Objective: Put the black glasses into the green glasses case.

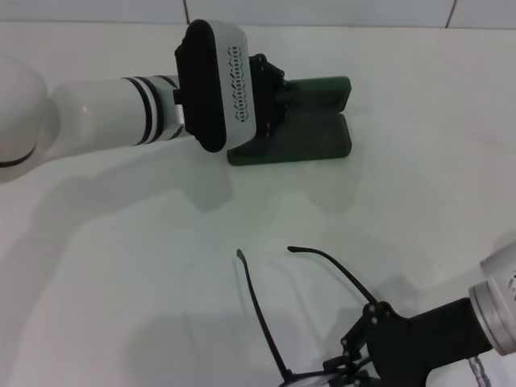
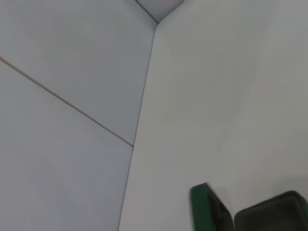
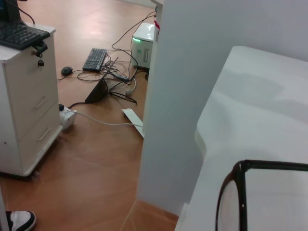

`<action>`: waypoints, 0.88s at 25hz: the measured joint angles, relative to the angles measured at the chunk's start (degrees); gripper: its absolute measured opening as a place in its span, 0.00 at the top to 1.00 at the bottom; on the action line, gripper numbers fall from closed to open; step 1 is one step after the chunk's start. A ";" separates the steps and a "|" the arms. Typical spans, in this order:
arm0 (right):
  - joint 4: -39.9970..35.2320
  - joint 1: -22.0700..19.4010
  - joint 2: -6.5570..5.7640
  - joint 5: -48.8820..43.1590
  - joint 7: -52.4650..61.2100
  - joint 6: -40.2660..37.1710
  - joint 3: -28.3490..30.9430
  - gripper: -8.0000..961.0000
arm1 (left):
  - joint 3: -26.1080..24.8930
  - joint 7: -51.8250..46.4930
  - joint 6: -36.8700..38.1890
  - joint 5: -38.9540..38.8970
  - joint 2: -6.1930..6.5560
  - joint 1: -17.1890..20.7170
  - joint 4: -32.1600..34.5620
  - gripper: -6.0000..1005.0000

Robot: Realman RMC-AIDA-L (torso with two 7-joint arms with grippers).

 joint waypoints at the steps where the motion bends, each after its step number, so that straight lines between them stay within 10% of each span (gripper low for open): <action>1: 0.02 0.06 -0.01 -0.06 0.00 -0.02 0.11 0.87 | 0.05 -0.26 -0.07 -0.21 0.00 0.00 0.08 0.87; 11: 0.91 0.73 -0.03 -0.10 0.00 -0.08 0.91 0.87 | -2.39 -12.98 6.53 -2.21 0.47 -0.39 2.72 0.69; 22: 8.32 0.82 0.02 9.19 -10.06 -10.21 15.76 0.87 | -27.97 -32.43 35.11 -17.49 1.20 0.24 -6.85 0.52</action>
